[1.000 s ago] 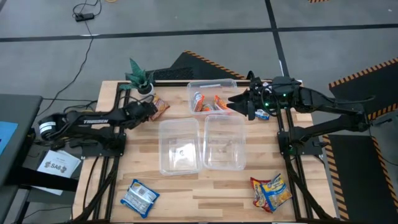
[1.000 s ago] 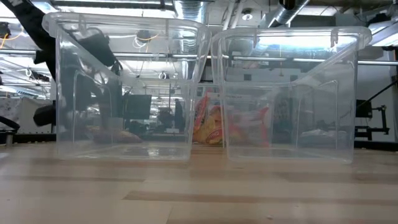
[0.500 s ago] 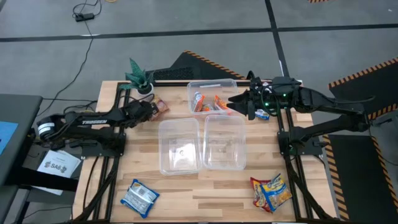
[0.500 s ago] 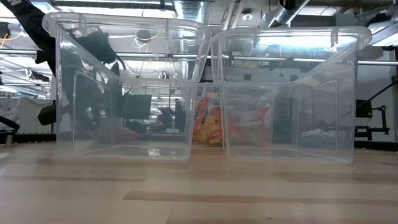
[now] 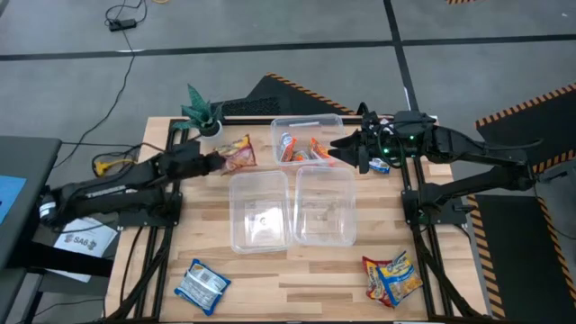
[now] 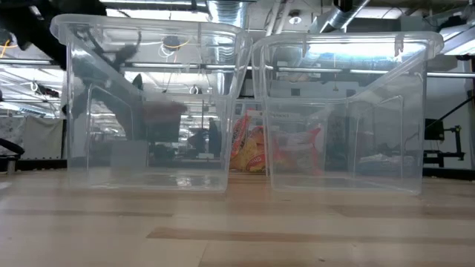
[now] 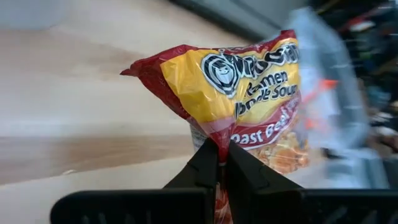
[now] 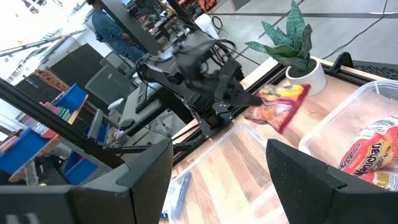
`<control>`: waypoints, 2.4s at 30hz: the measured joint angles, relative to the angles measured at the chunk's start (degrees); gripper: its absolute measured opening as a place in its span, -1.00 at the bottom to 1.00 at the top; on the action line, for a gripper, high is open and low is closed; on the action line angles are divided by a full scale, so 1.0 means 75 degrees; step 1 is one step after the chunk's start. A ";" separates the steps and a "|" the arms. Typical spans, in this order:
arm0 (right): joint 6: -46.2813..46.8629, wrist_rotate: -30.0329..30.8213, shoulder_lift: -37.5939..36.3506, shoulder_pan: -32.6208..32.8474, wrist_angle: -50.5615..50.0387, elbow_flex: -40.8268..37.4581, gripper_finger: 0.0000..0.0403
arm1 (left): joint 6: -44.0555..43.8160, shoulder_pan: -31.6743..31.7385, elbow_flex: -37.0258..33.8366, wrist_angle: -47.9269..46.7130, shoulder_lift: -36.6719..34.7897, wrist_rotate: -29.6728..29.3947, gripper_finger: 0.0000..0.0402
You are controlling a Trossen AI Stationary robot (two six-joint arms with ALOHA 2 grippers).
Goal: Sort Maruchan noodles
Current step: Put the top left red noodle pack into the bottom left transparent bin, then put the top red noodle pack into the bottom left transparent bin
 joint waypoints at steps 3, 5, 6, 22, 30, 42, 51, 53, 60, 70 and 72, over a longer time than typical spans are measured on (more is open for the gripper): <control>-0.0003 0.0000 0.0000 0.0000 0.0000 0.0000 0.40 | 0.0656 -0.0052 0.0462 0.0034 -0.0436 -0.0010 -1.00; -0.0010 0.0013 0.0000 -0.0002 0.0000 0.0000 0.40 | 0.1209 -0.0050 0.0947 0.0044 -0.0508 -0.0036 -1.00; -0.0020 0.0034 0.0000 -0.0003 0.0000 0.0000 0.40 | 0.1516 -0.0052 0.1215 0.0056 -0.0483 0.0027 -1.00; -0.0058 0.0082 0.0003 -0.0003 0.0012 0.0000 0.40 | 0.5832 -0.3750 0.5575 -0.3539 0.3688 0.1269 -1.00; -0.0105 0.0039 -0.0035 -0.0113 0.0121 0.0000 0.40 | 0.6556 -0.4361 0.5762 -0.3628 0.4919 0.0874 -0.76; 0.0756 0.0857 0.0134 -0.1749 -0.2325 0.1192 0.40 | 0.6668 -0.3652 0.6723 -0.4358 0.4498 0.1140 0.14; 0.0789 0.1645 0.1109 -0.4225 -0.5977 0.0439 0.40 | 0.6299 -0.2688 0.6878 -0.3925 0.2832 0.0730 0.31; 0.1025 0.1422 0.1165 -0.4508 -0.5876 -0.0340 0.40 | 0.6142 -0.2665 0.6878 -0.3976 0.2556 0.0571 0.31; 0.1899 0.1474 0.0925 -0.5397 -0.4074 -0.2051 0.40 | 0.5861 -0.2669 0.6878 -0.3966 0.2159 0.0287 0.31; 0.2384 0.2868 0.2854 -0.6214 -0.2973 -0.2067 0.40 | 0.5705 -0.2669 0.6867 -0.3942 0.2330 0.0110 0.31; 0.2384 0.3284 0.3215 -0.6138 -0.2913 -0.2025 0.40 | 0.5653 -0.2669 0.6866 -0.3959 0.2357 0.0108 0.31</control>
